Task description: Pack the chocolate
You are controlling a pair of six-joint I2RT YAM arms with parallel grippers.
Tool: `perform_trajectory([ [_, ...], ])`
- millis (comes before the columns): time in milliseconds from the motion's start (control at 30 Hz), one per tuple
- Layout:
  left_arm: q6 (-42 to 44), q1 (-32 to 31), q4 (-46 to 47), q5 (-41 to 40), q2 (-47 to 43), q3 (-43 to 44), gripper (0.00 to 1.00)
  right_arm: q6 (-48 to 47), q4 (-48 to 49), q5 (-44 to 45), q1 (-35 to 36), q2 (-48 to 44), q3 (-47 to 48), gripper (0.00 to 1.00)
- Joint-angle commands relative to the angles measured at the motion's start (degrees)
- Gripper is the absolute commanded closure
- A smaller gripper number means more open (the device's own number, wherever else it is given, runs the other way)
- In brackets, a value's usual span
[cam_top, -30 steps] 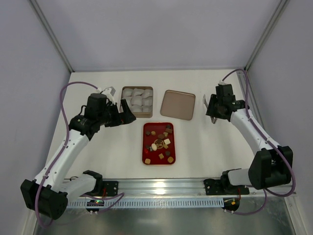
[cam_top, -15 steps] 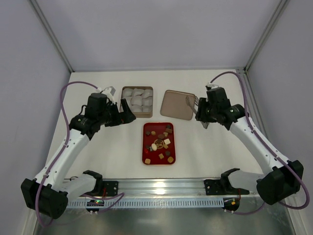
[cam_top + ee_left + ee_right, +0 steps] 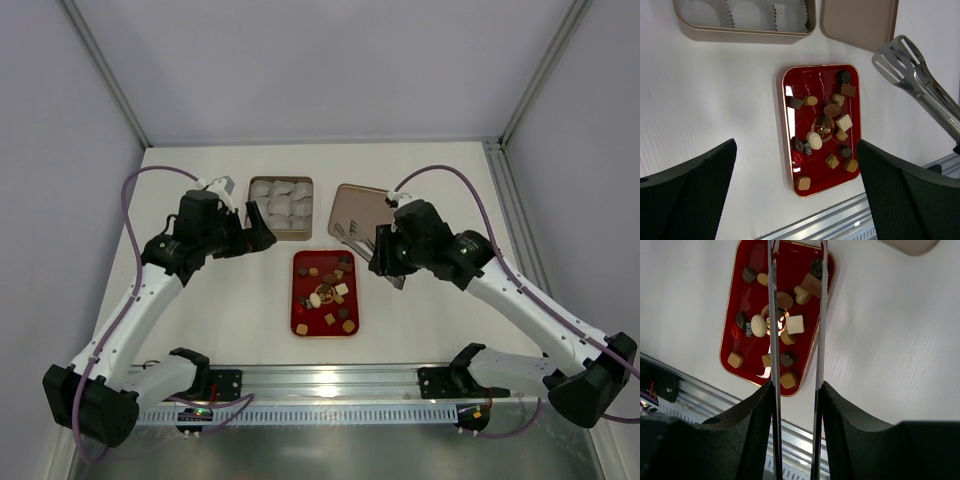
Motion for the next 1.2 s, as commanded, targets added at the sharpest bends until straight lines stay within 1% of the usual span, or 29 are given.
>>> perform_trajectory([
  [0,-0.4,-0.1,1.9,-1.2,0.1,0.2,0.0,1.8,-0.1,-2.2,4.2,-0.1,0.6,0.57],
  [200,0.0,-0.1,1.4,-1.4,-0.1,0.4,0.0,2.2,-0.1,-2.1,9.4,2.9,0.8,0.57],
  [667,0.2,-0.1,0.2,-1.9,-1.5,-0.4,0.0,4.0,-3.4,-2.0,16.0,3.6,-0.8,0.58],
  [800,0.2,-0.1,0.1,-1.9,-1.7,-0.5,0.0,4.4,-4.1,-2.0,16.5,3.3,-1.8,0.6],
  [1167,0.4,-0.2,0.0,-1.8,-1.6,-0.6,0.0,4.1,-4.5,-1.5,17.3,4.3,-2.2,0.61],
])
